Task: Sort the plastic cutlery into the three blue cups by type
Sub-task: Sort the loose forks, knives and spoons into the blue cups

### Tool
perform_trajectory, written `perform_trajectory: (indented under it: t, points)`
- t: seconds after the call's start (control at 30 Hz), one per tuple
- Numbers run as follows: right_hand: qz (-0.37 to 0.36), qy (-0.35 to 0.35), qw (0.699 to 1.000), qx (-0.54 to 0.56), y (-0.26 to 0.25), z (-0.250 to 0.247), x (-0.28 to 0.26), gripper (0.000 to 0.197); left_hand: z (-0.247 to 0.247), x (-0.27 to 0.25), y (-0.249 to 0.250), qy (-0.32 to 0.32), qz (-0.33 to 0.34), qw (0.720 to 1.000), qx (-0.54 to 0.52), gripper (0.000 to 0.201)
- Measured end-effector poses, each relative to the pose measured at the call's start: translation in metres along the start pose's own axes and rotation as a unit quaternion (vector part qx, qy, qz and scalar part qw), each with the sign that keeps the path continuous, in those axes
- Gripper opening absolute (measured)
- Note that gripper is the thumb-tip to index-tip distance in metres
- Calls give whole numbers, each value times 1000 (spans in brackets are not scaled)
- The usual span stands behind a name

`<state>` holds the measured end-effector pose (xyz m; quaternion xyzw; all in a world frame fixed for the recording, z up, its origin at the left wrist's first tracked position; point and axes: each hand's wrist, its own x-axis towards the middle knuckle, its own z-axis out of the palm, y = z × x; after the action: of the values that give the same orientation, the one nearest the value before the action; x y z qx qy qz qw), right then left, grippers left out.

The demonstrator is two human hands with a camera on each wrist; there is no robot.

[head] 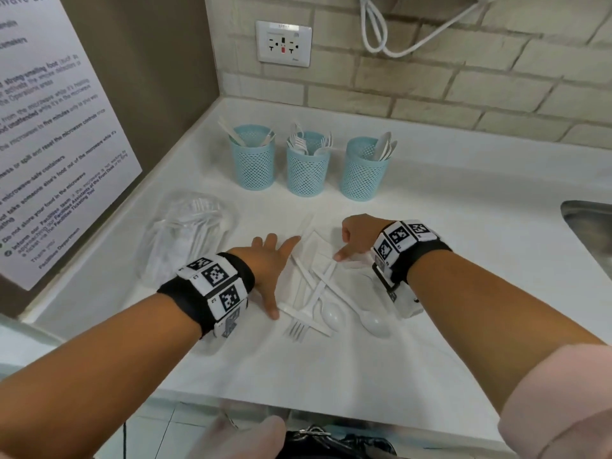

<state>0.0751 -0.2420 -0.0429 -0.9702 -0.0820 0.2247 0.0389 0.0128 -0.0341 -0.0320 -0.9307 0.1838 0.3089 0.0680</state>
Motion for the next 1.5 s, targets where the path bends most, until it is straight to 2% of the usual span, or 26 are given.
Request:
perform_trajectory:
  t: [0.1, 0.17, 0.3, 0.4, 0.5, 0.63, 0.73, 0.87, 0.93, 1.0, 1.1, 1.2, 1.27, 1.4, 1.5]
  points:
    - [5, 8, 1000, 17, -7, -1, 3, 39, -2, 7, -5, 49, 14, 997, -65, 139]
    - [9, 24, 999, 33, -11, -2, 5, 43, -3, 12, -8, 91, 15, 989, -114, 129]
    - [36, 66, 996, 43, -15, 1, 8, 45, -3, 27, -15, 152, -13, 969, -195, 93]
    - [39, 90, 995, 29, -20, 2, 12, 35, -6, 36, -14, 165, -26, 969, -183, 62]
    - [43, 104, 994, 2, -29, 1, 10, 22, -9, 43, -10, 175, -29, 967, -181, 44]
    - [57, 120, 991, 12, -28, 1, 11, 19, -14, 48, -5, 177, -60, 971, -147, 29]
    - [60, 105, 992, 44, -23, -3, 16, 23, -18, 49, 1, 178, -80, 979, -60, 31]
    - [56, 93, 982, 153, -18, -17, 19, 30, -22, 50, 7, 175, -74, 982, -20, 25]
    - [52, 99, 952, 286, -18, -24, 17, 30, -24, 50, 8, 177, -69, 981, -39, 21]
    - [59, 102, 898, 425, -20, -27, 12, 23, -25, 51, 7, 173, -60, 979, -85, 24]
    - [57, 116, 849, 513, -19, -31, 11, 18, -29, 53, -2, 132, -40, 974, -181, 38]
    - [49, 130, 804, 579, -15, -37, 11, 14, -39, 52, -13, 79, -19, 969, -233, 23]
    - [41, 139, 779, 610, -12, -41, 10, 9, -42, 51, -20, 53, -17, 946, -319, 20]
    - [25, 116, 737, 665, -7, -46, 6, 17, -47, 40, -30, 3, -12, 844, -536, 11]
    - [4, 73, 729, 681, -8, -45, 4, 18, -49, 34, -36, -38, 50, 771, -633, 14]
